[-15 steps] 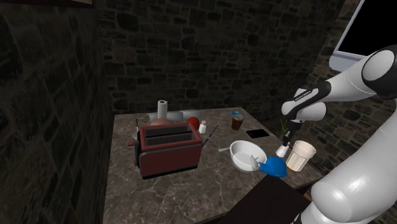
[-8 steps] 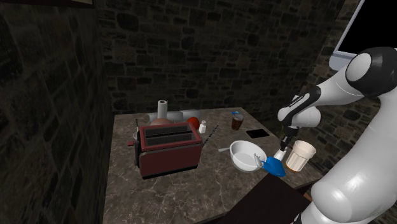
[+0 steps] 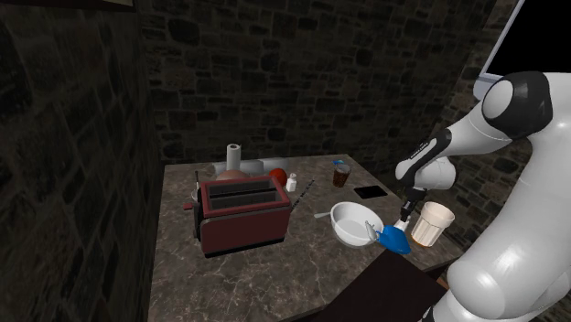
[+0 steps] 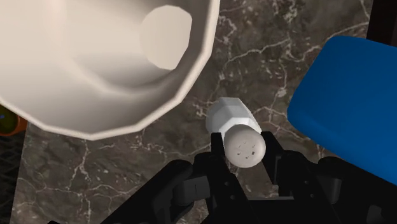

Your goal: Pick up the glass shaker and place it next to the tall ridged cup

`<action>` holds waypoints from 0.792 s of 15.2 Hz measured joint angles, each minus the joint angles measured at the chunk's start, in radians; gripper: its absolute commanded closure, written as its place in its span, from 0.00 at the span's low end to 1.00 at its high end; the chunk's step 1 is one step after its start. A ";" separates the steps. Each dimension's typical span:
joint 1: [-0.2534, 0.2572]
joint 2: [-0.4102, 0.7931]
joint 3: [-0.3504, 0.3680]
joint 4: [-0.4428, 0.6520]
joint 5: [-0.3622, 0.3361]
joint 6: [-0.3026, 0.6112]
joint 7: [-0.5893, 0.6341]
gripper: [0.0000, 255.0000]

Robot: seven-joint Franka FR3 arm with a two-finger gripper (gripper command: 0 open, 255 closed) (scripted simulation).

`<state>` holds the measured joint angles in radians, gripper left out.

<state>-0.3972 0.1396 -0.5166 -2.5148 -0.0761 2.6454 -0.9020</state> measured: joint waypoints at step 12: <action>0.009 -0.046 -0.012 -0.004 -0.035 -0.037 0.023 0.00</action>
<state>-0.3884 0.0938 -0.5290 -2.5185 -0.1115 2.6085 -0.8786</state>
